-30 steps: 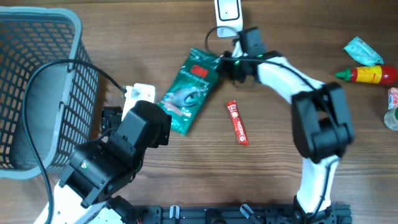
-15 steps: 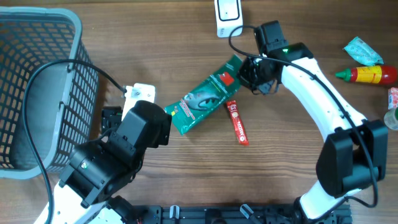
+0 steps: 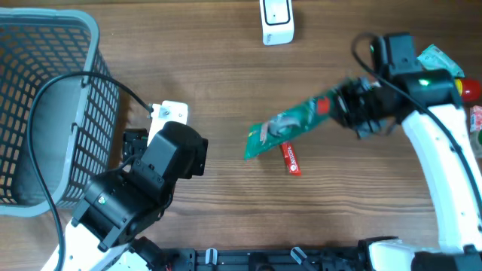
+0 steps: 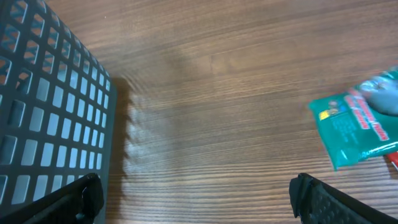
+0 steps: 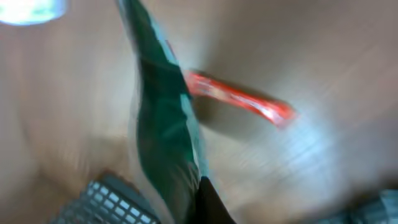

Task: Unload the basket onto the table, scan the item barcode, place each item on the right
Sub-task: 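Release the glove pack flat on the table and raise the right gripper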

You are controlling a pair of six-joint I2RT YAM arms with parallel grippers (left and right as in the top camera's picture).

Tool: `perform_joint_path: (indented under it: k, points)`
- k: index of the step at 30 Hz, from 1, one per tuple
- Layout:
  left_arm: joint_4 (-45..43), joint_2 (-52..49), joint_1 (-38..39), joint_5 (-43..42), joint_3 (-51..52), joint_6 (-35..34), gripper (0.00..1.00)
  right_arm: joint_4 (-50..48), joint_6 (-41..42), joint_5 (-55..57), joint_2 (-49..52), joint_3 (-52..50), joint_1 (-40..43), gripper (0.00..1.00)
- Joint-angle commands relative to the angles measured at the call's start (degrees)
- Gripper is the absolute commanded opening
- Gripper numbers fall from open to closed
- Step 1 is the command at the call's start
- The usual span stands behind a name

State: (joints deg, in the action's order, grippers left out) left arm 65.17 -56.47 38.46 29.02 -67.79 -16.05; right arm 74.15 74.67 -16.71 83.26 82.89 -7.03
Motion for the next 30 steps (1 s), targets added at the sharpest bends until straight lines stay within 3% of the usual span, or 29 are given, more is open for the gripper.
perform_joint_path:
  k: [1, 23, 30]
  points:
    - [-0.2, 0.0, -0.1, -0.1, -0.2, -0.9, 1.00, 6.1, 17.6, -0.6, -2.3, 0.0, 1.5, 0.04]
    - [-0.2, 0.0, -0.1, -0.1, -0.2, -0.9, 1.00, 7.3, 23.7, -34.0, -2.5, 0.0, 3.4, 0.04]
    - [-0.2, 0.0, -0.1, -0.1, -0.2, -0.9, 1.00, 7.3, 25.1, -33.1, -2.5, 0.0, 7.4, 0.04]
